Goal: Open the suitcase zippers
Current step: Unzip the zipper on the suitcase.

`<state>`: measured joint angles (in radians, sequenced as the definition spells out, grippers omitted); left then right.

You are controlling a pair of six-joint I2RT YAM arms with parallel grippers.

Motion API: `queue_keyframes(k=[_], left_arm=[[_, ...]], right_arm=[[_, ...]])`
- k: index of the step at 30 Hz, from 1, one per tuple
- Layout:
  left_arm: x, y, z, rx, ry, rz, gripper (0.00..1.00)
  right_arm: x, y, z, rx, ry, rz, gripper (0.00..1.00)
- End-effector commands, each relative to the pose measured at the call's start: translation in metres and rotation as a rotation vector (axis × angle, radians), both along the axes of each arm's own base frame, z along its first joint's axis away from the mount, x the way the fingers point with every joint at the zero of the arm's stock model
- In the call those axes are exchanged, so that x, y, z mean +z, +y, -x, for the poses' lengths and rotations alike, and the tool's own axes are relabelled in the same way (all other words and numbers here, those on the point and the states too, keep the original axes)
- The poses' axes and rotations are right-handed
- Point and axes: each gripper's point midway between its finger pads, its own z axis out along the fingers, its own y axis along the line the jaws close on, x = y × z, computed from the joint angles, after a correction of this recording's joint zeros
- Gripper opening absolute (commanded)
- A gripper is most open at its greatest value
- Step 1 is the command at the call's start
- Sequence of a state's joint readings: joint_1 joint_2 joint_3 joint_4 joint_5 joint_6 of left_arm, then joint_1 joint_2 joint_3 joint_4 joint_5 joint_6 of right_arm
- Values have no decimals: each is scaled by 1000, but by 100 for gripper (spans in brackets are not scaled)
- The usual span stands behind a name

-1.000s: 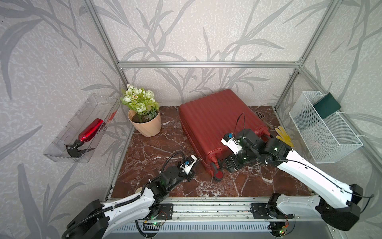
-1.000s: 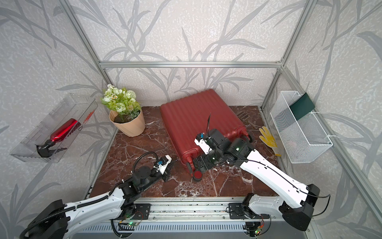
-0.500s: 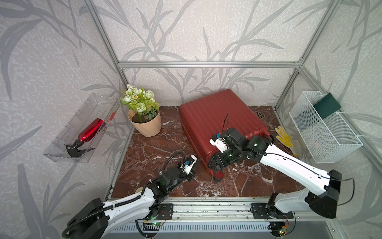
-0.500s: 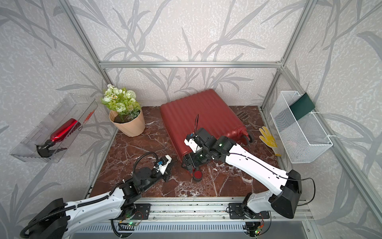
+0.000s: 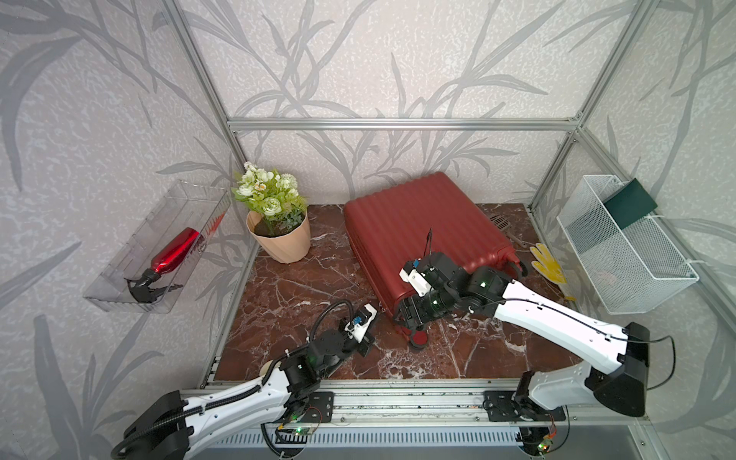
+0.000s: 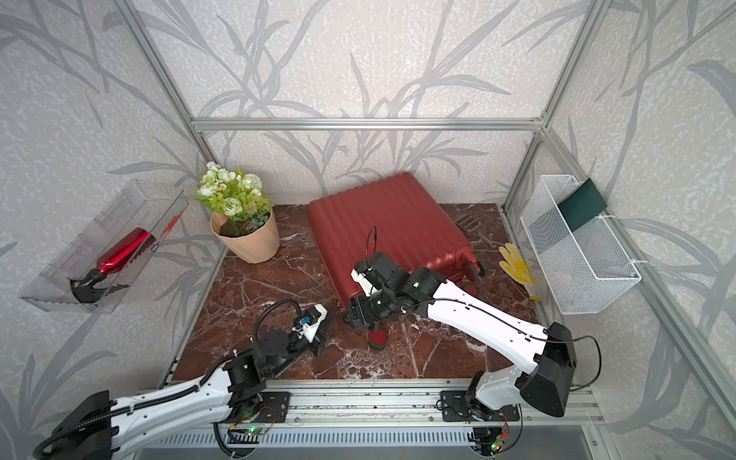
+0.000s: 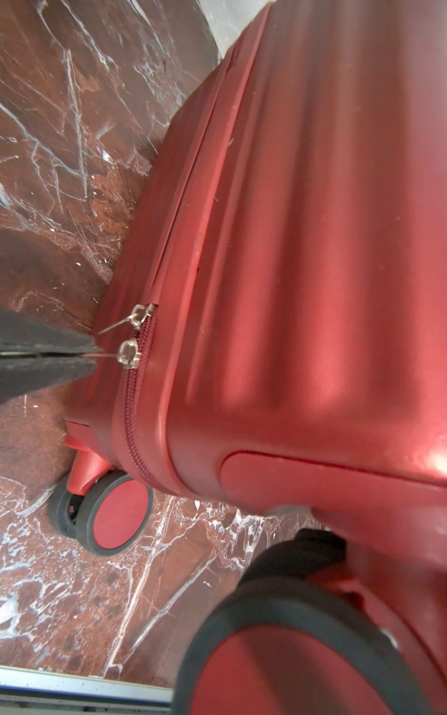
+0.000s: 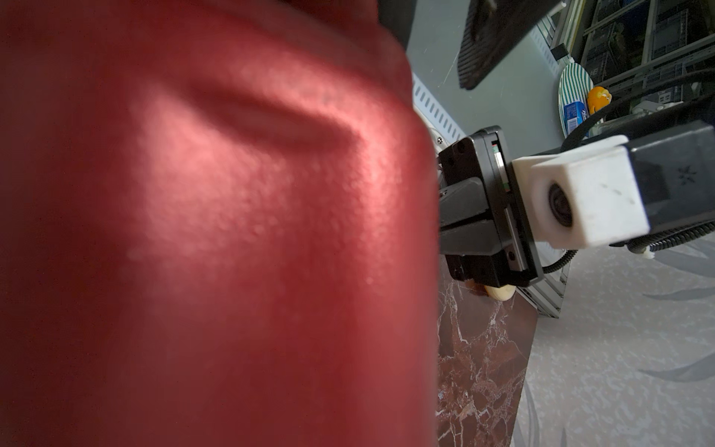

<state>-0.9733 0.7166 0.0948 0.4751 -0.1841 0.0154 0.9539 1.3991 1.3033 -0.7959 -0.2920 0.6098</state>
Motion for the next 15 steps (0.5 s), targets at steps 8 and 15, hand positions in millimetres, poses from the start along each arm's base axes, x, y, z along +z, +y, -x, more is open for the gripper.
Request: queue_keyframes(k=[8, 15], left_arm=[[-18, -10, -6, 6, 43, -29, 0], [-1, -9, 7, -53, 5, 50, 0]], right_arm=[[-4, 6, -4, -17, -12, 5, 78], [-3, 13, -10, -94, 12, -29, 78]])
